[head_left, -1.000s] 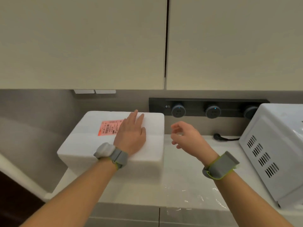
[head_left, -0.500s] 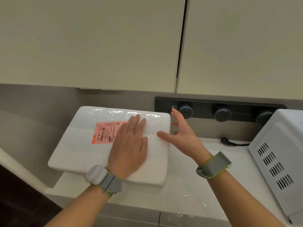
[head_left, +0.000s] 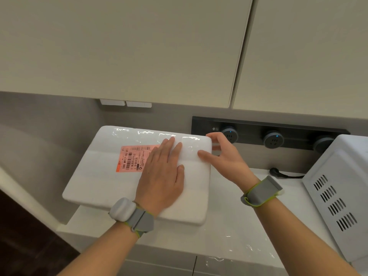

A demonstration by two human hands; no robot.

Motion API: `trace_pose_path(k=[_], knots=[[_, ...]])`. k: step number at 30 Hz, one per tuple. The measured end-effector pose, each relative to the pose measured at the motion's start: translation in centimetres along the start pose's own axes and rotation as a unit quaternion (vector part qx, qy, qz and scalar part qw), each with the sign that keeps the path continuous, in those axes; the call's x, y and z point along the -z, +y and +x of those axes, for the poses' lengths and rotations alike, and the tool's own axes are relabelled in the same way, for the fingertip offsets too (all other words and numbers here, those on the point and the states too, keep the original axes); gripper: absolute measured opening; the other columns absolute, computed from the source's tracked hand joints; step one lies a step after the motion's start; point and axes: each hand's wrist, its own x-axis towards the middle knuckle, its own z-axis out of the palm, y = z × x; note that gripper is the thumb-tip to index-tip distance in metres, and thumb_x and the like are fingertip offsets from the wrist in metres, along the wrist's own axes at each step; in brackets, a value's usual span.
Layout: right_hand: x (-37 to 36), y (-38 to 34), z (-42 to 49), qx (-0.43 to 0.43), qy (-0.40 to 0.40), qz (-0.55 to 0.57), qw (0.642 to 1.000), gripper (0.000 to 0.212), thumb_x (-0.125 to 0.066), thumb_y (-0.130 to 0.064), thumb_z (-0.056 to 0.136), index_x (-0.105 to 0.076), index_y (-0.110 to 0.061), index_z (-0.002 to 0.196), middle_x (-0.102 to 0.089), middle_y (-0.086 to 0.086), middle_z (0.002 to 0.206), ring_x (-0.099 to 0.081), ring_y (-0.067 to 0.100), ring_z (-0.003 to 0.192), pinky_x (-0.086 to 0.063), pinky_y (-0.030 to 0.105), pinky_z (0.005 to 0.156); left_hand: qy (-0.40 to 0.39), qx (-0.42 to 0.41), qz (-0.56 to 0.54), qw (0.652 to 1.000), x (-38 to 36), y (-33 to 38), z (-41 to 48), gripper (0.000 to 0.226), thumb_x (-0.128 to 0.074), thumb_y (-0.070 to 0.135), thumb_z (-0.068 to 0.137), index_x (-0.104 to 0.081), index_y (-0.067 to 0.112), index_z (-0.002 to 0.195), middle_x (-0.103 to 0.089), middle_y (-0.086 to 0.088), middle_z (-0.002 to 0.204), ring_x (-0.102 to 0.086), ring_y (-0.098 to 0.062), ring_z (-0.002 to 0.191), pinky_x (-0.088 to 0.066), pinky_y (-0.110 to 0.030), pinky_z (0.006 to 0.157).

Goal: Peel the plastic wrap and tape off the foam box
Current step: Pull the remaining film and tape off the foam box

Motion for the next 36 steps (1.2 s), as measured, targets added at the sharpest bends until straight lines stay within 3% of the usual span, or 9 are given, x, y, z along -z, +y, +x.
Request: trace_pose_path(k=[4,8,16,20,23,26,30,33,36], knots=[[0.6,-0.7,1.2,-0.009,-0.018,0.014,1.0,0.03,-0.07,-0.024,0.091,-0.057,-0.023,0.119,-0.061,-0.003,0.117,-0.063,0.022,0.103,-0.056,0.029,0.079,-0.001,0.001,-0.004,1.0,0.1,0.0,-0.1,0.06,-0.021,0.035,0.095,-0.028,0.016,0.152,-0.021,-0.004,0.161,-0.016,-0.02,0.149,-0.016,-0.04,0.122],[0.5,-1.1,1.8,-0.034,-0.044,0.021,0.998,0.023,-0.068,-0.021,0.092,-0.061,-0.021,0.114,-0.062,0.004,0.119,-0.063,0.027,0.106,-0.056,0.042,0.093,-0.004,0.0,-0.007,1.0,0.2,0.1,0.0,0.061,-0.02,0.036,0.095,-0.028,0.016,0.152,-0.022,-0.004,0.161,-0.016,-0.019,0.149,-0.015,-0.039,0.122],[-0.1,-1.0,2.2,-0.094,-0.064,0.122,0.986,0.02,-0.063,-0.01,0.093,-0.062,-0.012,0.113,-0.065,0.003,0.104,-0.063,0.019,0.095,-0.051,0.031,0.082,-0.004,-0.004,-0.018,1.0,0.4,0.1,0.2,0.061,-0.02,0.035,0.095,-0.03,0.015,0.151,-0.024,-0.005,0.161,-0.017,-0.019,0.149,-0.014,-0.039,0.122],[-0.1,-1.3,2.1,-0.095,-0.054,0.129,0.986,0.023,-0.063,-0.01,0.092,-0.065,-0.007,0.115,-0.066,0.005,0.103,-0.064,0.019,0.093,-0.051,0.032,0.081,-0.006,-0.004,-0.039,0.999,0.6,-0.1,0.3,0.055,-0.034,0.031,0.097,-0.033,0.015,0.149,-0.024,-0.005,0.16,-0.017,-0.019,0.149,-0.014,-0.038,0.122],[0.0,-1.5,1.7,-0.088,-0.045,0.123,0.987,0.02,-0.065,-0.012,0.093,-0.067,-0.008,0.112,-0.068,0.008,0.102,-0.065,0.022,0.093,-0.053,0.038,0.083,0.02,-0.006,-0.068,0.997,1.3,-0.1,-0.1,0.05,-0.044,0.023,0.092,-0.046,0.013,0.141,-0.036,-0.006,0.155,-0.029,-0.023,0.144,-0.023,-0.043,0.119],[0.3,-1.5,0.7,-0.092,-0.042,0.108,0.989,0.02,-0.066,-0.021,0.094,-0.067,-0.01,0.111,-0.069,0.016,0.108,-0.065,0.025,0.094,-0.056,0.048,0.087,0.109,-0.005,-0.078,0.991,2.9,-0.4,-0.7,0.042,-0.048,0.017,0.082,-0.06,0.013,0.122,-0.054,-0.005,0.138,-0.048,-0.026,0.13,-0.033,-0.045,0.113],[0.4,-2.5,-0.3,-0.099,-0.009,0.059,0.993,0.026,-0.065,-0.033,0.094,-0.067,-0.008,0.104,-0.066,0.01,0.094,-0.06,0.021,0.082,-0.05,0.036,0.07,0.176,0.155,-0.03,0.972,5.3,-1.6,-3.2,0.043,-0.053,0.023,0.076,-0.056,0.018,0.119,-0.05,-0.006,0.137,-0.044,-0.028,0.128,-0.03,-0.045,0.109],[0.8,-4.0,-0.7,-0.143,0.004,0.049,0.988,0.035,-0.065,-0.035,0.094,-0.065,-0.003,0.107,-0.063,0.008,0.09,-0.059,0.022,0.079,-0.057,0.045,0.078,0.091,0.316,-0.053,0.943,6.2,-2.4,-5.6,0.054,-0.053,0.046,0.083,-0.041,0.024,0.131,-0.027,-0.008,0.145,-0.024,-0.03,0.136,-0.025,-0.055,0.107],[0.7,-5.6,-1.9,-0.191,-0.024,0.057,0.98,0.038,-0.066,-0.038,0.093,-0.063,-0.005,0.111,-0.065,0.009,0.104,-0.064,0.026,0.092,-0.061,0.053,0.082,0.013,0.422,-0.237,0.875,7.9,-2.9,-6.4,0.076,-0.049,0.067,0.072,-0.024,0.037,0.137,-0.016,0.004,0.139,-0.03,-0.032,0.132,-0.032,-0.048,0.106]])
